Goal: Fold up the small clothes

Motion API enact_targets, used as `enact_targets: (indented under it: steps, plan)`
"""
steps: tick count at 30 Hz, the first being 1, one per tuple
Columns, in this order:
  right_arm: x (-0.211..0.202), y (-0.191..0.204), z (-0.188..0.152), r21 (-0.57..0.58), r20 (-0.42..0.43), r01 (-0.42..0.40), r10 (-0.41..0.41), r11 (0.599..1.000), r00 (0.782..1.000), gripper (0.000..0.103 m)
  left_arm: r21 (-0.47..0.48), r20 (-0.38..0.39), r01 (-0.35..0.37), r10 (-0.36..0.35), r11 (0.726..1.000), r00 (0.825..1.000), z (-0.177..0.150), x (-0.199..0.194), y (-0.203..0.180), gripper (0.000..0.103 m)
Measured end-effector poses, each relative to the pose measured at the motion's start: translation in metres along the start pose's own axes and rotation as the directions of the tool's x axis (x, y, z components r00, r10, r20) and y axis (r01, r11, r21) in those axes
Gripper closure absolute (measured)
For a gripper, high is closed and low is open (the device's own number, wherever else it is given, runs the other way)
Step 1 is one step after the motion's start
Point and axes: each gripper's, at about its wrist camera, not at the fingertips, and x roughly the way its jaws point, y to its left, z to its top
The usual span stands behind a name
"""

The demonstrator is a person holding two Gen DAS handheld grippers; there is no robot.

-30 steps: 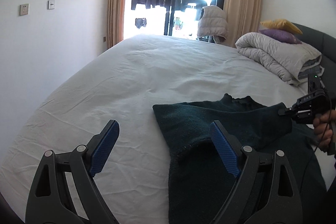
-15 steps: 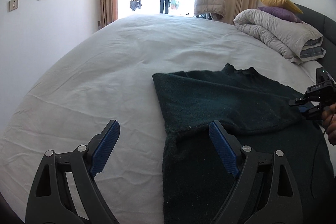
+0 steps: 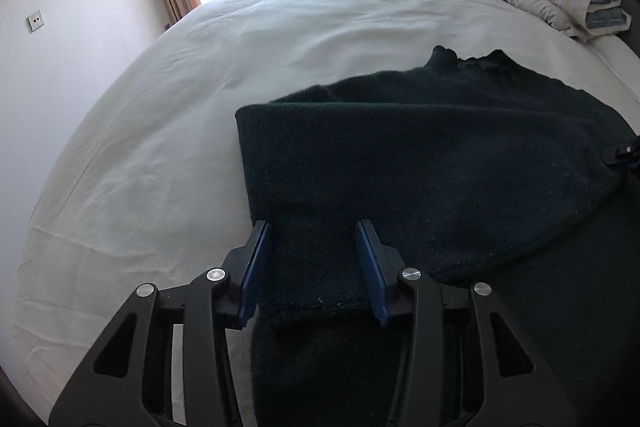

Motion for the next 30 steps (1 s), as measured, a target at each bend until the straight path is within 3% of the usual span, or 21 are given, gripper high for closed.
enact_targets:
  steps: [5, 9, 20, 21, 23, 24, 27, 30]
  plan:
    - [-0.005, -0.004, 0.01, -0.014, 0.066, 0.057, -0.056, 0.998, 0.996, 0.093, 0.077, 0.014, -0.042, 0.041, 0.996, 0.999, -0.007, -0.004, -0.006, 0.061]
    - [0.002, 0.003, 0.019, -0.069, 0.073, 0.133, -0.128, 0.989, 0.989, 0.094, 0.056, 0.011, -0.03, 0.029, 0.998, 1.0, -0.009, -0.006, 0.0, 0.061]
    - [-0.003, 0.002, 0.014, -0.061, 0.12, 0.159, -0.15, 0.985, 0.981, 0.097, 0.071, 0.02, -0.051, 0.05, 0.996, 0.999, -0.011, -0.007, 0.002, 0.06]
    - [-0.008, 0.002, 0.013, -0.047, 0.135, 0.182, -0.174, 0.982, 0.976, 0.097, 0.07, 0.021, -0.054, 0.053, 0.996, 0.998, -0.011, -0.007, 0.002, 0.059]
    - [-0.024, 0.009, 0.007, -0.031, 0.203, 0.284, -0.272, 0.958, 0.941, 0.088, 0.053, 0.021, -0.067, 0.066, 0.996, 0.998, -0.01, -0.007, 0.007, 0.05]
    - [-0.033, 0.016, 0.003, -0.039, 0.242, 0.297, -0.279, 0.954, 0.929, 0.088, 0.045, 0.018, -0.07, 0.069, 0.997, 0.997, -0.009, -0.006, 0.008, 0.049]
    - [-0.045, 0.046, -0.007, -0.131, 0.275, 0.149, -0.108, 0.98, 0.955, 0.088, 0.045, 0.016, -0.074, 0.073, 0.996, 0.997, -0.009, -0.005, 0.008, 0.049]
    - [-0.024, 0.074, -0.014, -0.234, 0.185, -0.025, 0.07, 0.972, 0.98, 0.086, 0.062, 0.021, -0.094, 0.092, 0.994, 0.995, -0.01, -0.005, 0.005, 0.049]
